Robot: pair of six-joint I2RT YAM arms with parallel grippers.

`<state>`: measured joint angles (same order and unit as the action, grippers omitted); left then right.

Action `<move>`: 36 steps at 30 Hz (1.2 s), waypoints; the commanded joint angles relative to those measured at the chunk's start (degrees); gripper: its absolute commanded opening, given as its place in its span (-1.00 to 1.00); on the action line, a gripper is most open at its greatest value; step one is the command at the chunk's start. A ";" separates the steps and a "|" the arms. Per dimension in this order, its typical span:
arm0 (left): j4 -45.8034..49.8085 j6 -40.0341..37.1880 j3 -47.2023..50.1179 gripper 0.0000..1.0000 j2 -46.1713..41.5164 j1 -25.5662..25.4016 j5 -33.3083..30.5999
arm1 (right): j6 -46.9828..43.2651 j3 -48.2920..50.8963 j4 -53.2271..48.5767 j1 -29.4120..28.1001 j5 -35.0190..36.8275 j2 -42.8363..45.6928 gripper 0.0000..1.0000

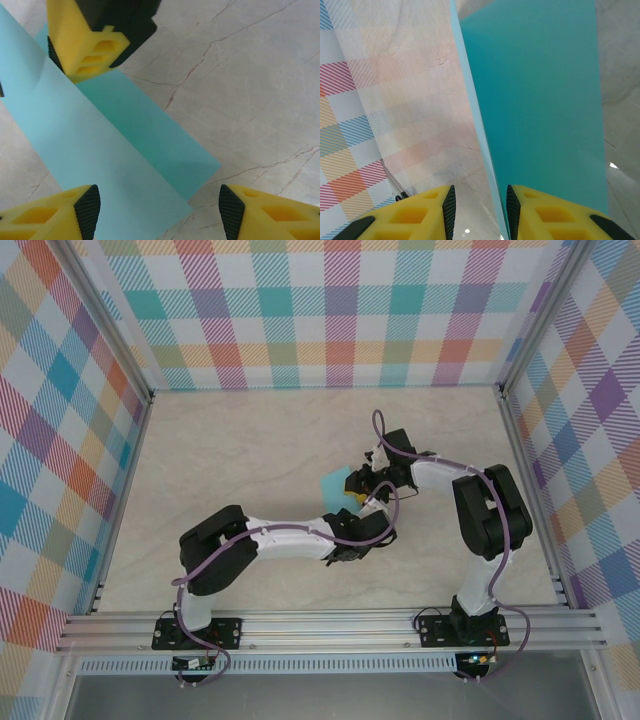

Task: Fold a paper plane with a square sheet of paper (fold left side to right side)
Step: Fold the triangle a second time at the center of the table.

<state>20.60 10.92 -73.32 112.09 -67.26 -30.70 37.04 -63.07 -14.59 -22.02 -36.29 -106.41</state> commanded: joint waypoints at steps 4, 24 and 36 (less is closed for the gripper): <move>1.32 -0.58 -1.61 0.00 0.54 -1.45 -1.97 | -0.96 -0.83 -0.81 0.14 -1.20 -0.71 -0.31; -0.39 -0.47 0.91 -1.00 -3.15 -1.04 0.69 | -3.71 -3.11 -4.32 0.39 0.54 0.79 -0.28; -4.17 1.99 6.37 -1.00 -7.61 2.27 8.36 | -3.02 1.70 -2.56 8.34 2.39 16.30 0.37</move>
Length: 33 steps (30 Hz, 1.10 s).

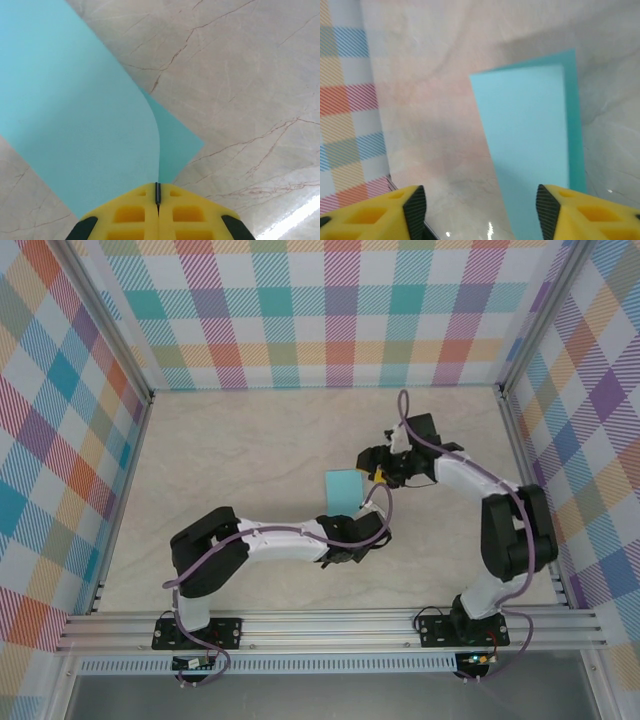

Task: Fold a paper plane with a square sheet of paper (fold left side to right side)
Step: Fold the triangle a second time at the center of the table.

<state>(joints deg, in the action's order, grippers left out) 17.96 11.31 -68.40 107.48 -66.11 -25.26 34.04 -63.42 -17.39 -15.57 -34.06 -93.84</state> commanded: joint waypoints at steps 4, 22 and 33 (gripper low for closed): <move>-5.39 3.07 3.52 -1.00 -4.83 3.09 6.87 | -2.76 5.53 -2.59 4.06 2.06 8.29 0.39; -12.48 7.45 13.11 -1.00 -11.69 13.72 22.61 | -0.19 24.97 10.46 -3.10 -2.21 7.75 -0.80; -11.80 6.63 14.17 -1.00 -12.12 16.59 23.52 | -0.73 20.53 6.86 -10.15 6.57 -0.03 -0.96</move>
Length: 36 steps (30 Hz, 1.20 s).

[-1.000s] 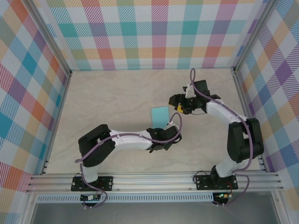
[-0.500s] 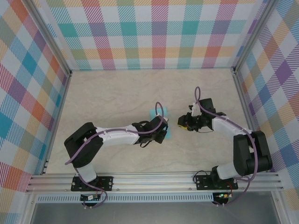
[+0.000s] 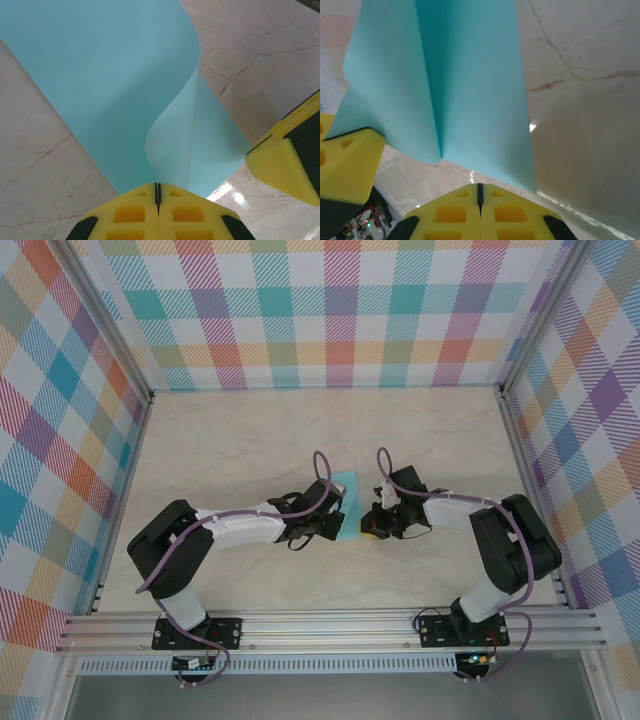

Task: Fold a paper plane with a square sheet of paper (fold left side to right side)
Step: Fold the triangle a second time at the center of the table.

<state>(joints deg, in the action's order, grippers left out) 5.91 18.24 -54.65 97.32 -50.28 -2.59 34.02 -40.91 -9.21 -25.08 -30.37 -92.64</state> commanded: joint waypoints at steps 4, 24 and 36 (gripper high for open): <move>1.39 -1.18 0.17 -1.00 -1.96 1.65 0.66 | -1.26 -2.25 -2.89 -1.09 4.98 -2.53 -0.96; 1.93 -3.93 -2.44 -1.00 2.91 4.58 2.14 | -3.61 -2.78 -6.87 -2.17 8.13 -5.26 -0.96; 1.21 -4.14 -3.53 -1.00 5.14 5.17 2.24 | -3.79 -2.43 -6.88 -2.27 8.12 -5.25 -0.96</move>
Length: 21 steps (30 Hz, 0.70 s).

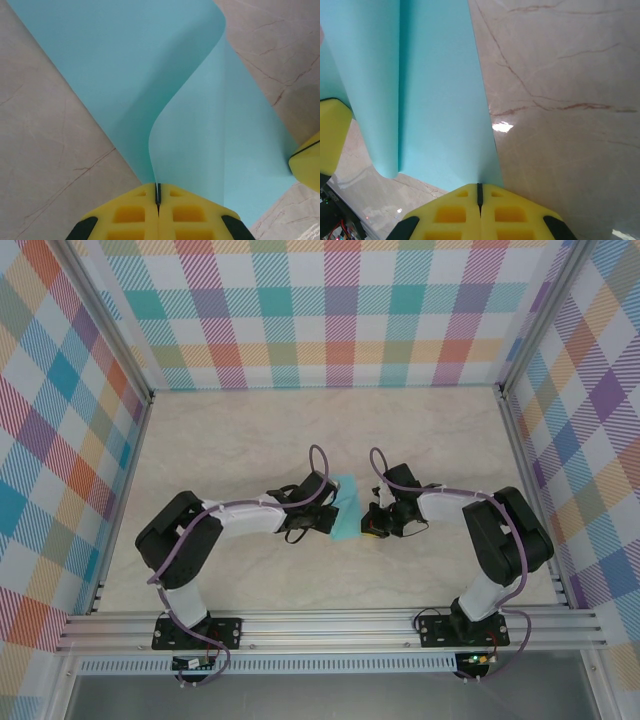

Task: Fold a paper plane with a square sheet of paper (fold left side to right side)
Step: Fold the triangle a second time at the center of the table.

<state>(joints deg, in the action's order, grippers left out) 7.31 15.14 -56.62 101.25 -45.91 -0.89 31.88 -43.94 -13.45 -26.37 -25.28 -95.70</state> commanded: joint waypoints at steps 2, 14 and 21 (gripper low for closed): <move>-0.26 -1.03 -1.72 -1.00 1.48 0.82 0.62 | -1.69 0.61 -2.64 -0.97 3.04 -2.12 -0.96; -0.50 -1.07 -2.42 -1.00 2.71 0.99 0.27 | -1.74 0.52 -2.89 -1.05 3.04 -2.20 -0.96; -0.58 -1.17 -2.54 -1.00 3.07 1.11 -0.36 | -1.73 0.53 -3.04 -1.05 3.11 -2.35 -0.96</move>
<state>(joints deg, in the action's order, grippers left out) 7.29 15.14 -57.47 103.77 -45.69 -0.91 31.00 -43.94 -13.54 -26.44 -25.21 -95.70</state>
